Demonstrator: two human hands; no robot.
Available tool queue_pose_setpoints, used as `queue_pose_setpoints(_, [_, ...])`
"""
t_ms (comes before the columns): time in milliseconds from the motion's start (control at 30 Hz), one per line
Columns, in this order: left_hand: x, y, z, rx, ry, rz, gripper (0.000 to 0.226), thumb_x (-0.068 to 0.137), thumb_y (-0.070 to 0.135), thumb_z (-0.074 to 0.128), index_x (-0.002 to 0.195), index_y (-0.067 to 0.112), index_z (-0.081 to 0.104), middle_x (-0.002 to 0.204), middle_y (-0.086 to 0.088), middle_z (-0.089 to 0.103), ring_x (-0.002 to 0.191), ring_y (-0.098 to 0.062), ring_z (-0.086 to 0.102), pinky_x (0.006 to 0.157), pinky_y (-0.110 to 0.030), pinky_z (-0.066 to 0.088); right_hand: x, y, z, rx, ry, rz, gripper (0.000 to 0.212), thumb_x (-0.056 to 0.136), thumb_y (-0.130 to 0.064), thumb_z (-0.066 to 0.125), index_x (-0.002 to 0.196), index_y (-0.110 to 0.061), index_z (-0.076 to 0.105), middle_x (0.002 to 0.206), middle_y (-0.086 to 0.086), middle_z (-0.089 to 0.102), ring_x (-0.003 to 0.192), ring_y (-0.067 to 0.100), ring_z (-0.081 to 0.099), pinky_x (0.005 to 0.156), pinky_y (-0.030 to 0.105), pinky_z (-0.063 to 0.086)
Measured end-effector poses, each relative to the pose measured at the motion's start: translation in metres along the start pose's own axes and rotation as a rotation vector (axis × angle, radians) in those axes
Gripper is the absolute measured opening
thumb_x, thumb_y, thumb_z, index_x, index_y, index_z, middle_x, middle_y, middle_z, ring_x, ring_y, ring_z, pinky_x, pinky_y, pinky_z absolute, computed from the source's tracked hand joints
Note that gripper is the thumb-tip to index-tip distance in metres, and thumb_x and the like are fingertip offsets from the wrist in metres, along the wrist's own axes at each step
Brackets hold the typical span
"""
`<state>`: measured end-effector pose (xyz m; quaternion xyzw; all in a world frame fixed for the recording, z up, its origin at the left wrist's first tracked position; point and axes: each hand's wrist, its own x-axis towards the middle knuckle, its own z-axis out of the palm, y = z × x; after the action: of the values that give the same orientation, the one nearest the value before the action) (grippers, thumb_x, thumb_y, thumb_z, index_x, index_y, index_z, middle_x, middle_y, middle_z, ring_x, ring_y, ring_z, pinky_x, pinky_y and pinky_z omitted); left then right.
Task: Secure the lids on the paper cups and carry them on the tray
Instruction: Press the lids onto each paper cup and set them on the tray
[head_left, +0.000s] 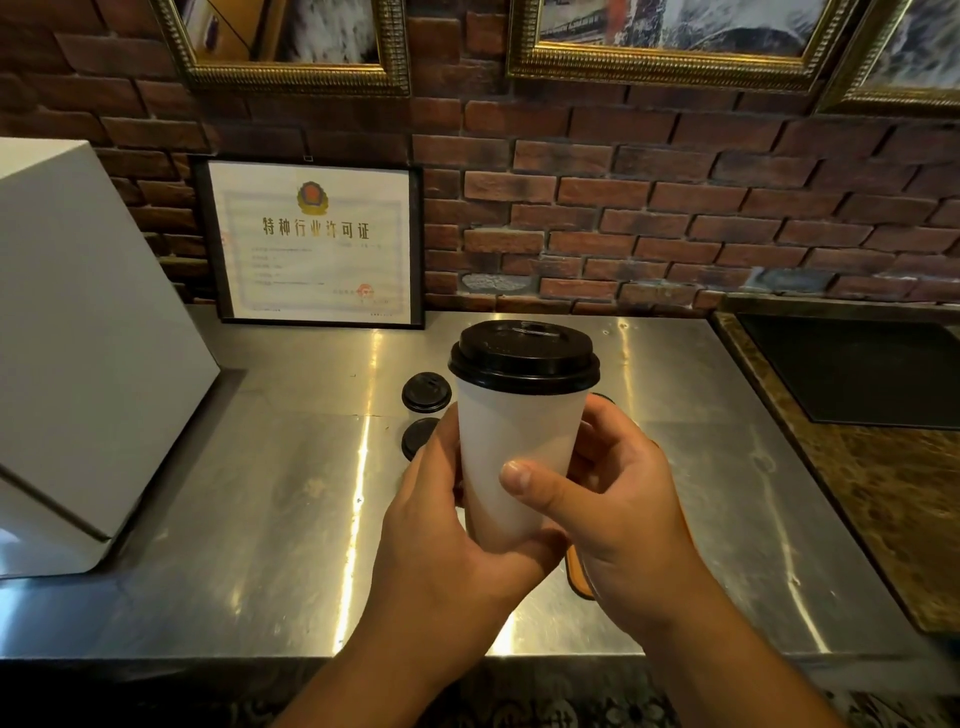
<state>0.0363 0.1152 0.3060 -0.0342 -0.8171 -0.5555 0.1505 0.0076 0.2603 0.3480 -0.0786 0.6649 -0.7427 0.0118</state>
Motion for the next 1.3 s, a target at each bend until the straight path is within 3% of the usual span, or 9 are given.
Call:
queue_pose_setpoints(267, [0.002, 0.000, 0.001, 0.006, 0.023, 0.007, 0.092, 0.061, 0.073, 0.081, 0.141, 0.067, 0.035, 0.129, 0.037, 0.056, 0.120, 0.011, 0.054, 0.069, 0.002, 0.047, 0.001, -0.001, -0.001, 0.003, -0.035, 0.004, 0.073, 0.070, -0.031, 0.092, 0.136, -0.031, 0.060, 0.123, -0.010, 0.074, 0.115, 0.012, 0.071, 0.081, 0.022, 0.062])
queue_pose_setpoints(400, [0.001, -0.003, 0.002, 0.026, 0.004, -0.003, 0.100, 0.059, 0.073, 0.082, 0.146, 0.062, 0.034, 0.132, 0.032, 0.057, 0.119, 0.006, 0.058, 0.076, -0.007, 0.055, 0.001, -0.001, 0.000, -0.018, -0.010, -0.014, 0.073, 0.067, -0.032, 0.094, 0.132, -0.036, 0.061, 0.122, -0.011, 0.074, 0.114, 0.011, 0.071, 0.080, 0.024, 0.063])
queue_pose_setpoints(633, [0.004, -0.004, 0.000, 0.021, 0.045, 0.001, 0.093, 0.060, 0.075, 0.079, 0.142, 0.067, 0.034, 0.130, 0.041, 0.054, 0.122, 0.018, 0.050, 0.070, 0.005, 0.042, 0.003, 0.002, 0.001, -0.028, -0.034, -0.018, 0.076, 0.065, -0.027, 0.095, 0.132, -0.038, 0.059, 0.122, -0.015, 0.074, 0.113, 0.006, 0.070, 0.077, 0.018, 0.062])
queue_pose_setpoints(733, [0.005, -0.005, 0.000, 0.007, 0.040, 0.004, 0.096, 0.060, 0.081, 0.079, 0.143, 0.065, 0.035, 0.131, 0.039, 0.055, 0.122, 0.016, 0.052, 0.070, 0.004, 0.043, 0.003, 0.002, 0.000, -0.037, -0.041, -0.016, 0.072, 0.068, -0.024, 0.092, 0.132, -0.037, 0.060, 0.121, -0.015, 0.074, 0.113, 0.007, 0.071, 0.079, 0.021, 0.062])
queue_pose_setpoints(867, [0.006, -0.009, 0.003, 0.012, 0.035, 0.017, 0.097, 0.062, 0.069, 0.085, 0.146, 0.062, 0.037, 0.130, 0.037, 0.056, 0.121, 0.016, 0.053, 0.068, 0.004, 0.044, 0.003, 0.002, -0.003, -0.024, -0.034, -0.022, 0.078, 0.061, -0.018, 0.095, 0.130, -0.032, 0.062, 0.120, -0.010, 0.074, 0.114, 0.011, 0.071, 0.081, 0.026, 0.064])
queue_pose_setpoints(1067, [0.009, -0.006, 0.003, -0.021, 0.096, -0.019, 0.088, 0.059, 0.102, 0.058, 0.138, 0.071, 0.036, 0.128, 0.046, 0.053, 0.120, 0.023, 0.050, 0.066, 0.005, 0.041, 0.004, 0.002, -0.004, -0.022, -0.070, -0.018, 0.083, 0.065, -0.011, 0.097, 0.137, -0.027, 0.059, 0.124, -0.009, 0.074, 0.117, 0.013, 0.070, 0.084, 0.025, 0.063])
queue_pose_setpoints(1133, [0.009, -0.007, 0.004, -0.020, 0.076, -0.007, 0.087, 0.061, 0.098, 0.063, 0.139, 0.071, 0.037, 0.129, 0.044, 0.055, 0.120, 0.021, 0.051, 0.068, 0.005, 0.042, 0.004, 0.002, -0.004, -0.016, -0.073, -0.019, 0.082, 0.065, -0.013, 0.097, 0.137, -0.026, 0.059, 0.123, -0.009, 0.075, 0.117, 0.012, 0.071, 0.083, 0.024, 0.063])
queue_pose_setpoints(1200, [0.008, -0.008, 0.004, 0.003, 0.039, 0.015, 0.094, 0.063, 0.080, 0.080, 0.146, 0.062, 0.038, 0.132, 0.037, 0.057, 0.122, 0.014, 0.054, 0.072, 0.003, 0.044, 0.004, 0.004, -0.006, -0.001, -0.064, -0.024, 0.081, 0.064, -0.012, 0.095, 0.136, -0.025, 0.061, 0.122, -0.007, 0.075, 0.117, 0.015, 0.071, 0.083, 0.026, 0.063])
queue_pose_setpoints(1300, [0.007, -0.009, 0.005, 0.035, 0.022, 0.007, 0.095, 0.063, 0.068, 0.083, 0.147, 0.058, 0.039, 0.131, 0.035, 0.058, 0.122, 0.012, 0.055, 0.073, 0.005, 0.043, 0.005, 0.007, -0.007, -0.021, -0.035, -0.039, 0.083, 0.062, -0.011, 0.096, 0.136, -0.026, 0.061, 0.123, -0.007, 0.075, 0.116, 0.015, 0.071, 0.084, 0.029, 0.064])
